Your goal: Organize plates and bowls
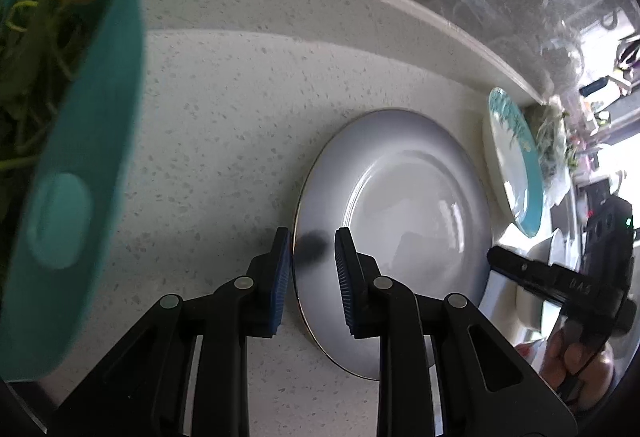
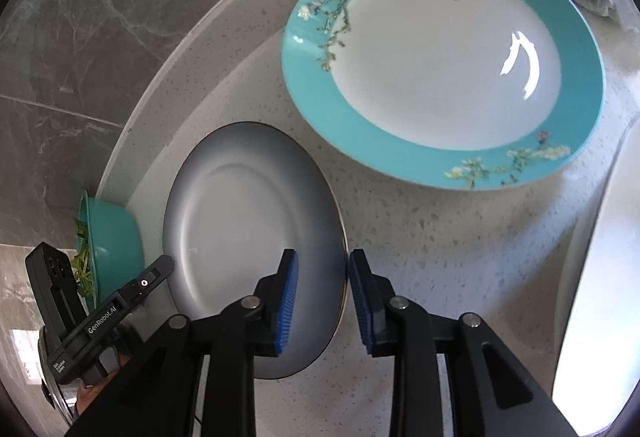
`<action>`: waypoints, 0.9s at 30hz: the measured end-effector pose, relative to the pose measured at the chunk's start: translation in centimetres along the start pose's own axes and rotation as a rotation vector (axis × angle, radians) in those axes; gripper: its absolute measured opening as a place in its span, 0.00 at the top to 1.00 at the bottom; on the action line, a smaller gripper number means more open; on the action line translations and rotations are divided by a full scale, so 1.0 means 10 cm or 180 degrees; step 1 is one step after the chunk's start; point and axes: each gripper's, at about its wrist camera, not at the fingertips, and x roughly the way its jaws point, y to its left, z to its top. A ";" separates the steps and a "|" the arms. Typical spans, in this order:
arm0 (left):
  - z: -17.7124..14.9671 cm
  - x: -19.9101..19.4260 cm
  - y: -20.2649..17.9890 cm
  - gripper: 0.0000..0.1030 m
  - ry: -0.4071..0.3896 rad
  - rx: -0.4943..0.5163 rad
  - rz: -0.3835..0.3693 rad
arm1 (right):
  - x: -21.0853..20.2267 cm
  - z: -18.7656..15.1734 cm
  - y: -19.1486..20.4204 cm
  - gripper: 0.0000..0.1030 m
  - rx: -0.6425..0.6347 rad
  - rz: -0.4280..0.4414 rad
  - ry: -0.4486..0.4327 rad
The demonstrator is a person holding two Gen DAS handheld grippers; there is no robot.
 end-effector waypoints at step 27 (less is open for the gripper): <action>-0.09 -0.04 -0.06 0.80 -0.0148 0.0214 0.0051 | 0.10 -0.08 0.18 0.79 -0.0244 -0.0155 -0.0153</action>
